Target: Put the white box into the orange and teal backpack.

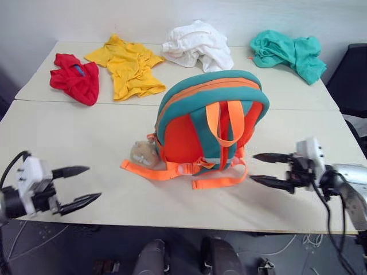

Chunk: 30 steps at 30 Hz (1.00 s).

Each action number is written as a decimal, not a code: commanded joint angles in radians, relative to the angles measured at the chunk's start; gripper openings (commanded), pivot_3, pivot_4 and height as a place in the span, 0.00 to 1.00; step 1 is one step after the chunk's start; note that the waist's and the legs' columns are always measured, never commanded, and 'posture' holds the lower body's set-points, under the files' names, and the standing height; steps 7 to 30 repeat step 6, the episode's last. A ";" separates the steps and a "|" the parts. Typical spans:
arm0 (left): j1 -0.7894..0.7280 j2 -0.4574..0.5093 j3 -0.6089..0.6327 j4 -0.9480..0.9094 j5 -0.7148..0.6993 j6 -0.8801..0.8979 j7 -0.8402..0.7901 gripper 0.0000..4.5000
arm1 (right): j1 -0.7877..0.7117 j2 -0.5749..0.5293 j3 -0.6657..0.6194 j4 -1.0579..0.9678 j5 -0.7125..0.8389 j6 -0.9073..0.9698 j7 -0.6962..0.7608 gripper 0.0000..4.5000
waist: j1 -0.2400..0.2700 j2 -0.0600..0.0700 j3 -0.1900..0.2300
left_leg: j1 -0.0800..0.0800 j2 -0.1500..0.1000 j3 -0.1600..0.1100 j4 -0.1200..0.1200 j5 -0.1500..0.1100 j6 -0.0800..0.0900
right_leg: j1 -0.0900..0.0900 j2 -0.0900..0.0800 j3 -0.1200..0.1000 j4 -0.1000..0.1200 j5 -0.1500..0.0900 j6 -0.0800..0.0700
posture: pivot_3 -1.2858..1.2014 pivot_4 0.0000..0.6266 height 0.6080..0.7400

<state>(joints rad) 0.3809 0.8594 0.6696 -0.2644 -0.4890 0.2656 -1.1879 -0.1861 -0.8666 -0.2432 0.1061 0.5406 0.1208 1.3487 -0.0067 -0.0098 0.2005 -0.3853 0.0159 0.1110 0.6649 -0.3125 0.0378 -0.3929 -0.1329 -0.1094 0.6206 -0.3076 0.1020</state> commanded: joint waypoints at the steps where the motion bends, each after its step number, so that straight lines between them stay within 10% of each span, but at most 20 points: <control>1: 0.039 -0.037 0.040 0.004 0.039 -0.089 0.019 0.97 | -0.027 -0.017 -0.024 0.162 -0.073 -0.237 0.095 1.00 | 0.001 0.000 0.000 | 0.000 0.000 0.000 0.000 0.000 0.000 | 0.000 0.000 0.000 0.000 0.000 0.000 | 0.52 0.24 1.00; 30: 0.015 -0.059 -0.002 0.020 0.091 -0.162 0.068 0.97 | -0.055 0.013 -0.003 0.234 -0.107 -0.340 0.100 1.00 | 0.004 0.000 0.000 | 0.000 0.000 0.000 0.000 0.000 0.000 | 0.000 -0.001 0.001 0.001 0.000 0.000 | 0.52 0.24 1.00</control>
